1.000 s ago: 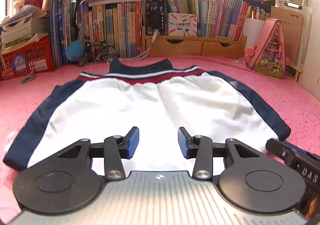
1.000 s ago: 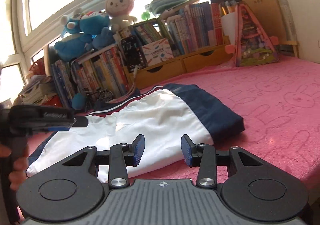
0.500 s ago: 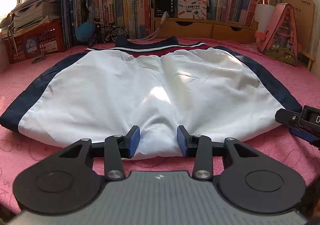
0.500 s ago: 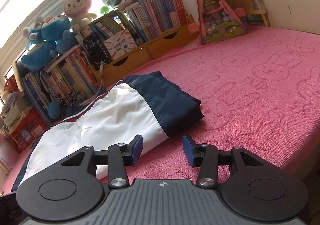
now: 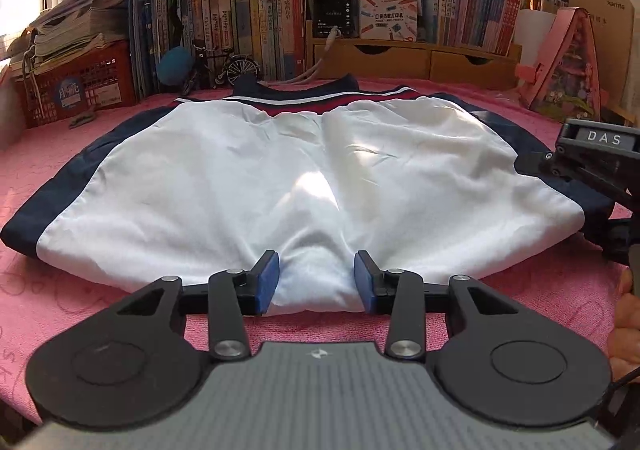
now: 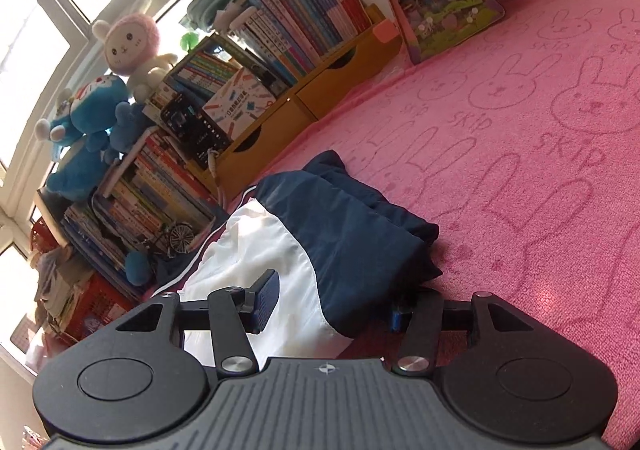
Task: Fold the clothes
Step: 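Grasp the navy side edge with the right tool and lift it, then fold the lifted side over the white back with the right tool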
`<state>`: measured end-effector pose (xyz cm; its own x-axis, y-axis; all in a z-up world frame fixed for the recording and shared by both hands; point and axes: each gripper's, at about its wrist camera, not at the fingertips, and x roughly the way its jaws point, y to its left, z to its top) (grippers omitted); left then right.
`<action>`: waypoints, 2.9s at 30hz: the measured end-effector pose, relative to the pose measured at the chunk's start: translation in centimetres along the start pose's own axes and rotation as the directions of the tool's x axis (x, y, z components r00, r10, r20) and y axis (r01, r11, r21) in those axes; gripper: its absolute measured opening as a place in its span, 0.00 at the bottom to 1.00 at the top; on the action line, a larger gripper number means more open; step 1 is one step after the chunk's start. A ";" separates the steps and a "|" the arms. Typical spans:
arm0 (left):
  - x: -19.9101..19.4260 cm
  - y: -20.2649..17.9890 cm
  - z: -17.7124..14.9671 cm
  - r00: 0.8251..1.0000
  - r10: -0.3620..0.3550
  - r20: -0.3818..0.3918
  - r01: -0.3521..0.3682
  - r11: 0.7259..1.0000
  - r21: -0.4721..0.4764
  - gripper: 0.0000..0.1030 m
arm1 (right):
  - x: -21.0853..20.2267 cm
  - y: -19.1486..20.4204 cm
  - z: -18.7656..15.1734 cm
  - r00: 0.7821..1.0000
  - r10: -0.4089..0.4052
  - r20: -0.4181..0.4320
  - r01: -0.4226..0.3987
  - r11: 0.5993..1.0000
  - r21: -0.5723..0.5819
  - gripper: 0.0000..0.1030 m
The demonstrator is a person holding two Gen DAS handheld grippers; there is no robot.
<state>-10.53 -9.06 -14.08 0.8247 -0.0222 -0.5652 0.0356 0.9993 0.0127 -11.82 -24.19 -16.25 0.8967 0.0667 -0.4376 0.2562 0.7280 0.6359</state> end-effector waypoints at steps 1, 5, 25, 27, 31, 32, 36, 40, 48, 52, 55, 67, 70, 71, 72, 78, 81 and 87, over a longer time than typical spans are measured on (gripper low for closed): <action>0.0 0.0 -0.1 1.000 -0.001 0.006 0.001 1.000 -0.002 0.38 | 0.5 0.2 0.3 1.000 0.004 -0.004 -0.004 1.000 -0.014 0.61; 0.0 0.7 0.0 0.999 -0.031 0.010 0.032 0.999 -0.038 0.38 | 2.1 0.8 1.3 1.000 -0.001 -0.025 0.000 0.999 -0.034 0.60; 0.7 13.9 -3.3 0.848 -0.511 0.140 0.511 0.719 -0.471 0.30 | 7.3 32.5 -5.6 0.790 0.273 -0.549 -0.610 0.441 -0.658 0.16; 0.2 14.0 -3.5 0.852 -0.506 0.137 0.510 0.739 -0.440 0.29 | 9.0 33.7 -8.9 0.726 0.213 -0.654 -0.675 0.402 -0.618 0.19; -0.7 14.5 -3.7 0.843 -0.519 0.143 0.528 0.744 -0.410 0.34 | 8.9 32.7 -8.9 0.641 0.234 -0.731 -0.743 0.430 -0.513 0.39; -1.0 14.8 -3.7 0.839 -0.524 0.147 0.534 0.739 -0.411 0.42 | 8.4 32.2 -7.9 0.626 0.267 -0.733 -0.754 0.447 -0.481 0.45; -2.8 17.8 -3.2 0.811 -0.547 0.207 0.576 0.689 -0.440 0.56 | 5.1 28.7 -1.4 0.620 0.440 -0.650 -0.764 0.526 -0.373 0.70; -3.8 20.8 -1.8 0.792 -0.536 0.291 0.604 0.618 -0.503 0.69 | 0.2 22.6 1.0 0.782 0.436 -0.446 -0.619 0.628 -0.471 0.81; 1.7 20.6 2.2 0.892 -0.379 0.245 0.449 0.678 -0.582 0.82 | -4.4 13.8 -7.2 0.943 0.189 -0.273 -0.314 0.776 -0.547 0.82; 3.7 21.8 3.1 0.939 -0.268 0.217 0.344 0.675 -0.653 0.55 | -3.7 14.7 -11.3 0.960 0.143 -0.242 -0.258 0.788 -0.558 0.81; 3.4 23.1 2.7 0.955 -0.193 0.225 0.295 0.686 -0.665 0.22 | -2.1 16.0 -12.6 0.979 0.106 -0.174 -0.186 0.808 -0.559 0.74; 0.0 25.2 1.8 0.962 0.067 0.265 0.106 0.804 -0.585 0.15 | -0.3 19.5 -17.0 0.999 -0.004 0.045 0.038 0.619 -0.784 0.22; -0.5 26.0 1.4 0.965 0.083 0.248 0.079 0.811 -0.580 0.15 | -0.5 19.5 -17.4 0.996 0.006 0.091 0.072 0.561 -0.824 0.21; -0.6 26.1 1.1 0.970 0.071 0.231 0.080 0.809 -0.583 0.15 | -0.5 19.4 -17.4 0.995 0.009 0.096 0.076 0.543 -0.836 0.20; -0.6 26.2 0.9 0.972 0.011 0.234 0.136 0.786 -0.603 0.15 | -0.4 19.4 -17.5 0.995 0.009 0.095 0.076 0.537 -0.840 0.20; 0.9 25.2 1.1 0.934 -0.246 0.261 0.358 0.663 -0.658 0.77 | -0.1 19.4 -17.4 0.997 0.003 0.083 0.069 0.535 -0.842 0.20; 3.3 24.2 2.3 0.955 -0.208 0.210 0.296 0.678 -0.673 0.69 | -0.1 19.5 -17.6 0.996 0.000 0.091 0.078 0.521 -0.850 0.20; 0.6 24.6 4.2 0.954 -0.025 0.298 0.214 0.752 -0.623 0.06 | -0.1 19.6 -17.7 0.995 -0.003 0.099 0.087 0.513 -0.854 0.20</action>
<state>-6.82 15.38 -10.65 0.9544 -0.0549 -0.2934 -0.1481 0.7662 -0.6253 -13.24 2.13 -15.01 0.9275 -0.0032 -0.3739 -0.0995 0.9618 -0.2549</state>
